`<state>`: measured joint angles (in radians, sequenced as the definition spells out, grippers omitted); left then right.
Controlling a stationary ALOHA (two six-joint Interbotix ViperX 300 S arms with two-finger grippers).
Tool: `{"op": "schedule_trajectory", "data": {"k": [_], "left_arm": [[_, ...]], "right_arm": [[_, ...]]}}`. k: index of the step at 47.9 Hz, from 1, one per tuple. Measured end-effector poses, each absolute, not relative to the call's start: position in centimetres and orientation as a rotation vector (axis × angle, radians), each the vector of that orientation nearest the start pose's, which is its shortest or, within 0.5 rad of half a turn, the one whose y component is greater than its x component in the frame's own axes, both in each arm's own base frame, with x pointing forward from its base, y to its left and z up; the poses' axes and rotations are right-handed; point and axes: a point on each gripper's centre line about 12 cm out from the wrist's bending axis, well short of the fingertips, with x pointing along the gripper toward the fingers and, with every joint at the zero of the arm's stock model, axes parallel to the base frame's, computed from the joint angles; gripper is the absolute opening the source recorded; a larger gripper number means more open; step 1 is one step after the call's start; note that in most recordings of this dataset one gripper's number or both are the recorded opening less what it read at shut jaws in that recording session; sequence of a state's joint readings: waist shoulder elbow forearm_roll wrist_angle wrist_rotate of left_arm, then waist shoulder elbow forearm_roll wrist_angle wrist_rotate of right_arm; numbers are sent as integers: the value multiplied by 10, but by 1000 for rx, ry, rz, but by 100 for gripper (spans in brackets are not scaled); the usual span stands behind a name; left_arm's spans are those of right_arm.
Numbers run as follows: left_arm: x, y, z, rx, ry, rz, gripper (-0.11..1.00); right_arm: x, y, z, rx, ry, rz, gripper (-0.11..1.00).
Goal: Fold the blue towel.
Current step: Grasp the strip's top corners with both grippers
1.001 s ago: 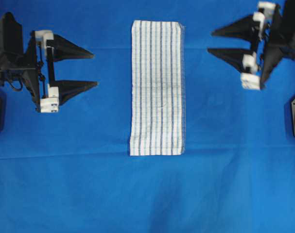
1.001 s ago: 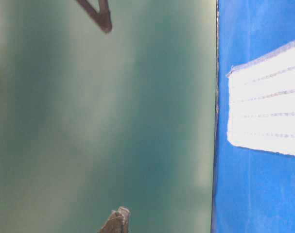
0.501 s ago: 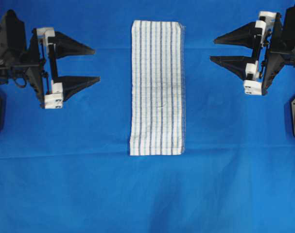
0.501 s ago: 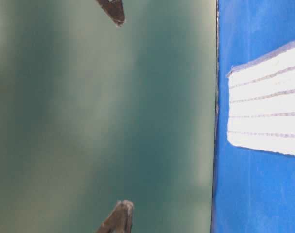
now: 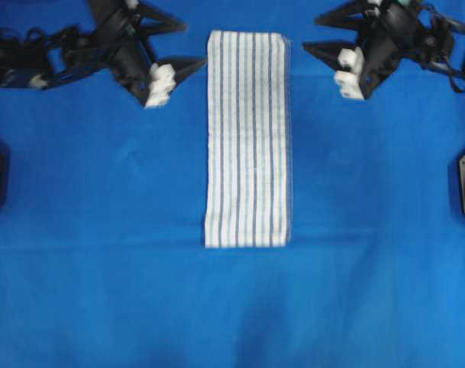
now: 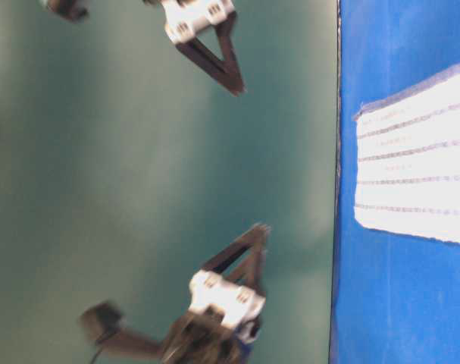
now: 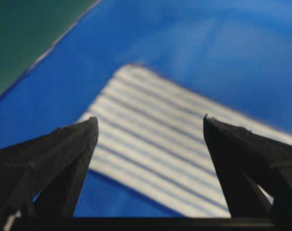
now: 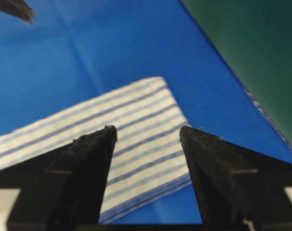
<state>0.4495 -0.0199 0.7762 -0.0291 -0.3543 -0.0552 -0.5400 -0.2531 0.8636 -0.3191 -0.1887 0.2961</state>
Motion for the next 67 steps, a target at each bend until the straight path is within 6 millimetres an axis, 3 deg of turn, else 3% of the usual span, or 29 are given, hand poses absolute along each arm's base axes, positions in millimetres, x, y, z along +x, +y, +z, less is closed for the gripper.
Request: {"op": "schedule_trajectory", "data": {"k": [17, 30, 40, 44, 48, 54, 58, 61, 67], "left_arm": [[364, 225, 116, -218, 479, 569, 91], [375, 244, 83, -232, 510, 592, 91], [376, 246, 71, -240, 536, 594, 86], [376, 245, 70, -241, 540, 593, 77], [376, 245, 69, -243, 545, 593, 59], [377, 243, 68, -235, 554, 584, 25], [380, 238, 65, -228, 557, 570, 10], [383, 236, 64, -225, 553, 563, 4], [386, 236, 62, -224, 555, 560, 3]], "right_arm": [[313, -227, 137, 186, 595, -554, 64], [321, -241, 101, 215, 644, -556, 64], [324, -243, 88, 223, 668, -552, 64], [324, -243, 86, 225, 672, -552, 61], [324, -243, 84, 228, 676, -552, 55], [324, -241, 84, 226, 678, -548, 27], [326, -236, 82, 223, 685, -536, 6], [327, -233, 81, 222, 690, -527, 5], [325, -231, 79, 227, 695, -527, 5]]}}
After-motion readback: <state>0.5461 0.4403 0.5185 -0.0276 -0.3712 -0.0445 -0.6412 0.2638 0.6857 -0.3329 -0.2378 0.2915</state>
